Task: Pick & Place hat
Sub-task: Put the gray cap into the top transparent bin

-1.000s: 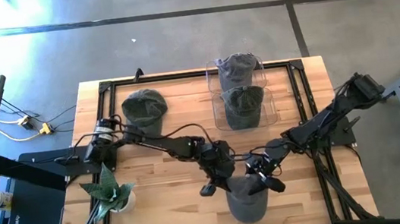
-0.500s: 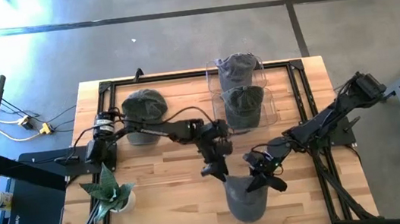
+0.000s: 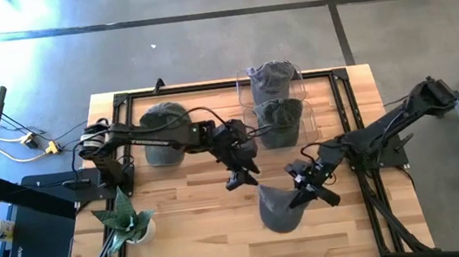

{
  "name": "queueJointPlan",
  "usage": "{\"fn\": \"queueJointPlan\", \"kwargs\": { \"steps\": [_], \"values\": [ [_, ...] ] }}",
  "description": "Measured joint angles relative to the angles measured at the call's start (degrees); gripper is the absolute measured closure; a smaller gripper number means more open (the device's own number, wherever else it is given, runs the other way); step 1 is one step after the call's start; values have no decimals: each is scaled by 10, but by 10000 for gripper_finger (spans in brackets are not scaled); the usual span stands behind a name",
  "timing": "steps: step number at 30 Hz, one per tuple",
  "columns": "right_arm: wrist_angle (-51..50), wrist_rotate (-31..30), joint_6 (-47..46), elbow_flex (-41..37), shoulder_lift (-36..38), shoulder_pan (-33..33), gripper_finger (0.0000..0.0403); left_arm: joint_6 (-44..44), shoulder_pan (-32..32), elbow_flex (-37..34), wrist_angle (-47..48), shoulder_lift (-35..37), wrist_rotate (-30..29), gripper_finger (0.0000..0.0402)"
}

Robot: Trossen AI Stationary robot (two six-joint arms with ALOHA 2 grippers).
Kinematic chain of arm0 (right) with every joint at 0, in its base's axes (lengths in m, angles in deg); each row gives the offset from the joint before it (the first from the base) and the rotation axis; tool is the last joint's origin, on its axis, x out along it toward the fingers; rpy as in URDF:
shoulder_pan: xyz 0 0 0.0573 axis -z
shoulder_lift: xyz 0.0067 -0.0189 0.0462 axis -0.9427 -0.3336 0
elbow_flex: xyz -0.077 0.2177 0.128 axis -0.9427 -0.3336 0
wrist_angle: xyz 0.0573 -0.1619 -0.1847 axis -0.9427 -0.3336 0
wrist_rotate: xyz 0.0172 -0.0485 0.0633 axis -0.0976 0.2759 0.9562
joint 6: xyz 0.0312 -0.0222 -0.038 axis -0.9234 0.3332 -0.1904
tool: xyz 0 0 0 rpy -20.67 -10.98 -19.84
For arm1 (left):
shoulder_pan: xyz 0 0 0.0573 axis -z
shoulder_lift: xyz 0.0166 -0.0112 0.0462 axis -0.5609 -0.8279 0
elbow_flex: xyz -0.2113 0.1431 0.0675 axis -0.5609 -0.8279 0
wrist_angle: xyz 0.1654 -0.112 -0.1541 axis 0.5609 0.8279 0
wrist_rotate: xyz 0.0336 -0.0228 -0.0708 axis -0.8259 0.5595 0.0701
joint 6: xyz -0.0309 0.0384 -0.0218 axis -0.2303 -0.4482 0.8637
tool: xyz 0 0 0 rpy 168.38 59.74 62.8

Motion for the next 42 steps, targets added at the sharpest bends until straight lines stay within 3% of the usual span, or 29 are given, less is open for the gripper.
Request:
{"fn": "queueJointPlan", "kwargs": {
  "steps": [12,14,18,21,25,37,42],
  "values": [
    [-49,30,-48,9,89,32,395,11,3,0,40,43,-39,184],
    [-95,28,-35,38,106,45,394,8,3,-4,70,58,-40,184],
    [-285,28,64,141,115,88,398,1,-14,-4,121,86,-55,184],
    [-434,16,158,230,105,140,394,-2,-37,1,129,109,-70,184],
    [-553,6,278,335,78,232,398,-20,-75,-2,161,129,-61,184],
    [-640,18,573,569,-66,524,398,-105,-202,-1,138,147,-46,184],
    [-654,43,641,640,-133,616,391,-114,-242,-1,104,146,16,184]
  ]
}}
